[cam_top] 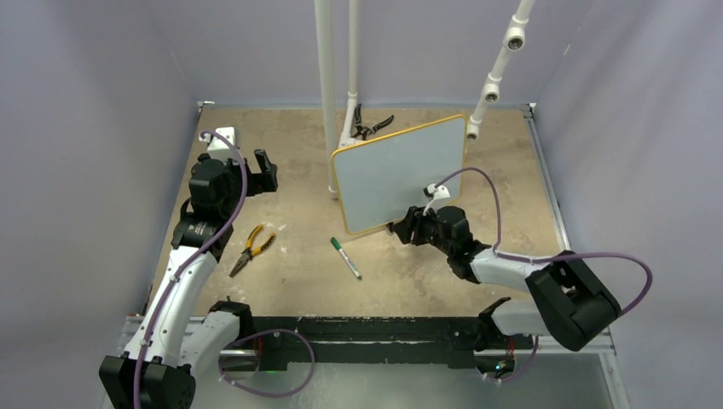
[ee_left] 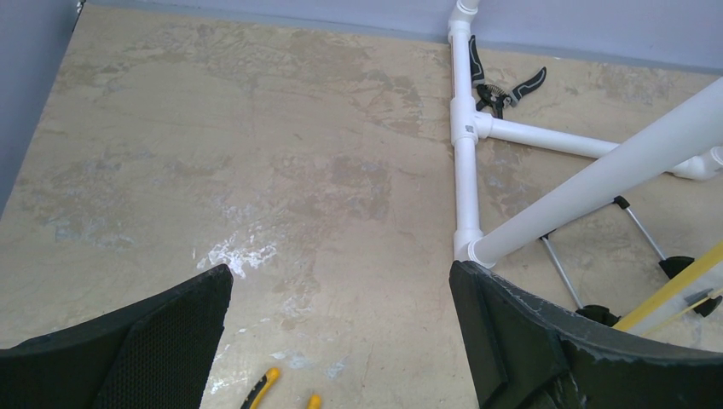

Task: Write a sentence on the whiteboard
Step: Adjust the whiteboard stand at the center of the board.

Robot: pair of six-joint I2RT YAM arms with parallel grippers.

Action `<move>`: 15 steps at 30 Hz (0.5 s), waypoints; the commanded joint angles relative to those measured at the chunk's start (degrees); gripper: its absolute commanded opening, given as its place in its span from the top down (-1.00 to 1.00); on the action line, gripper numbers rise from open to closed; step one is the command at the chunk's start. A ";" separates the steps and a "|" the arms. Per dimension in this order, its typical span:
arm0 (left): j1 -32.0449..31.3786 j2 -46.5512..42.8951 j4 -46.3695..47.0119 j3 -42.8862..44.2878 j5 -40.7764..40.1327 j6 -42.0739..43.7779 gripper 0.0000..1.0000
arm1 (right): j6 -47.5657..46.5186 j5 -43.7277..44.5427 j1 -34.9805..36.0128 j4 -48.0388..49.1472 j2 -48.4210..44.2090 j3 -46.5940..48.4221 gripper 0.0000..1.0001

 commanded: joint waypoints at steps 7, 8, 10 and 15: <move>0.30 -0.45 0.77 0.04 -0.55 0.49 -0.99 | -1.85 4.68 4.67 4.88 6.34 3.98 -0.11; 0.26 -0.38 0.82 0.10 -0.60 0.49 -0.98 | -1.85 5.32 4.92 4.84 6.98 4.33 -0.12; 0.30 -0.36 0.82 0.09 -0.54 0.49 -0.99 | -2.01 6.43 5.28 4.78 8.26 5.03 -0.12; 0.30 -0.36 0.91 0.05 -0.53 0.44 -0.99 | -2.31 7.66 6.15 5.80 11.51 6.57 0.00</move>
